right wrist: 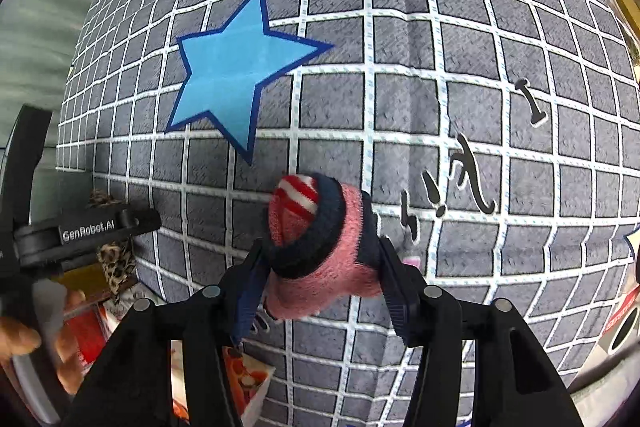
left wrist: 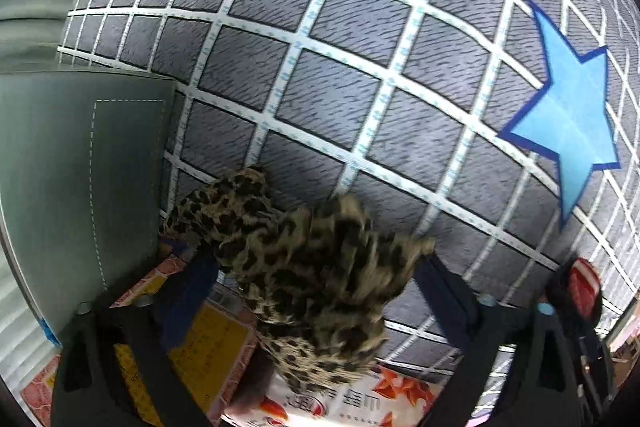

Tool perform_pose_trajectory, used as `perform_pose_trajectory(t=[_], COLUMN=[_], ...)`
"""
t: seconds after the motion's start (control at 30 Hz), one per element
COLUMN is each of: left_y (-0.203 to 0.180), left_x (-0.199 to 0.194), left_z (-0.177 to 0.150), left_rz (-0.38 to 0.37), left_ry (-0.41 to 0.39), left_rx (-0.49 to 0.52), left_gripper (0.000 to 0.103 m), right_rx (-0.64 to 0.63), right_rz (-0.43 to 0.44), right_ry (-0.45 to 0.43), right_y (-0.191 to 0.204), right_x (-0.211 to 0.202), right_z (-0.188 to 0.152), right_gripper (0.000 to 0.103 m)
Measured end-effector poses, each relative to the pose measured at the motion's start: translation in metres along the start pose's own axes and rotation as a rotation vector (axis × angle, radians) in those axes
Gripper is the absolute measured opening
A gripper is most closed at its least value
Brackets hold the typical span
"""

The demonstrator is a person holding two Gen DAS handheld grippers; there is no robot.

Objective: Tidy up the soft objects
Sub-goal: 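Grasp the leopard-print scarf with the left tool while the right tool grasps the pink knit hat, then carry the leopard scarf and pink knit hat over the white box with both tools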

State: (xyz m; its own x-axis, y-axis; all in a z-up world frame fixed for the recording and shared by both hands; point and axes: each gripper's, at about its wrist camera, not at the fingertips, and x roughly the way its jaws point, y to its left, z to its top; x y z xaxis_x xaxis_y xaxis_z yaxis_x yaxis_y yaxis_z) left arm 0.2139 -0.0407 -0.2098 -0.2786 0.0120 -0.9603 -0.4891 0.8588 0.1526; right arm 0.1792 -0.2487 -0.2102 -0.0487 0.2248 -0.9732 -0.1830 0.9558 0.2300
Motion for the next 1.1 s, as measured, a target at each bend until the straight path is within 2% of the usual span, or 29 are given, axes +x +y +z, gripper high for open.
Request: perform_pose_trajectory(t=[0.17, 0.27, 0.3, 0.33, 0.4, 0.43, 0.47, 0.53, 0.57, 0.63, 0.73, 0.83, 0.87, 1.0, 1.07, 1.1], left_y=[0.020, 0.031, 0.032, 0.033, 0.028, 0.023, 0.019, 0.010, 0.006, 0.000, -0.012, -0.018, -0.016, -0.005, 0.018, 0.011], left_x=[0.008, 0.016, 0.018, 0.021, 0.019, 0.017, 0.015, 0.012, 0.008, -0.006, -0.034, -0.062, -0.073, -0.102, -0.109, -0.116], left_z=[-0.011, -0.009, -0.007, -0.004, -0.004, -0.008, -0.011, -0.018, -0.024, -0.033, -0.052, -0.070, -0.077, -0.090, -0.095, -0.097], left_rz=[-0.042, -0.061, -0.061, -0.064, -0.079, -0.082, -0.093, -0.132, -0.173, -0.202, -0.140, -0.141, -0.134, -0.141, -0.156, -0.159], left_ry=[-0.002, 0.037, 0.053, 0.058, 0.050, 0.042, 0.036, 0.043, 0.036, -0.020, -0.145, -0.242, -0.286, -0.375, -0.409, -0.421], left_rx=[-0.009, -0.048, -0.048, -0.035, 0.017, 0.053, 0.080, 0.145, 0.174, 0.230, 0.378, 0.471, 0.500, 0.524, 0.517, 0.514], left_gripper=[0.103, 0.103, 0.103, 0.100, 0.089, 0.078, 0.058, 0.035, 0.032, 0.032, 0.032, 0.032, 0.032, 0.032, 0.032, 0.032], right_rx=[-0.033, -0.055, -0.068, -0.077, -0.076, -0.052, -0.033, -0.005, 0.006, 0.041, 0.104, 0.118, 0.111, 0.066, 0.070, 0.070], right_rz=[-0.061, -0.093, -0.114, -0.137, -0.133, -0.103, -0.087, -0.073, -0.061, -0.017, 0.057, 0.096, 0.106, 0.113, 0.125, 0.130], right_ry=[0.007, 0.006, 0.006, 0.007, 0.012, 0.024, 0.029, 0.030, 0.027, 0.022, 0.001, -0.018, -0.017, -0.058, -0.081, -0.087], right_y=[0.027, 0.046, 0.057, 0.065, 0.082, 0.081, 0.079, 0.072, 0.071, 0.065, 0.058, 0.063, 0.053, 0.064, 0.074, 0.077], right_x=[0.025, 0.036, 0.042, 0.046, 0.057, 0.057, 0.054, 0.044, 0.040, 0.030, 0.013, -0.001, -0.010, -0.033, -0.041, -0.043], right_z=[0.016, 0.021, 0.023, 0.024, 0.025, 0.024, 0.022, 0.021, 0.020, 0.019, 0.016, 0.014, 0.012, 0.001, -0.005, -0.006], right_gripper=[0.055, 0.055, 0.052, 0.043, 0.035, 0.034, 0.034, 0.034, 0.034, 0.034, 0.034, 0.034, 0.034, 0.034, 0.034, 0.034])
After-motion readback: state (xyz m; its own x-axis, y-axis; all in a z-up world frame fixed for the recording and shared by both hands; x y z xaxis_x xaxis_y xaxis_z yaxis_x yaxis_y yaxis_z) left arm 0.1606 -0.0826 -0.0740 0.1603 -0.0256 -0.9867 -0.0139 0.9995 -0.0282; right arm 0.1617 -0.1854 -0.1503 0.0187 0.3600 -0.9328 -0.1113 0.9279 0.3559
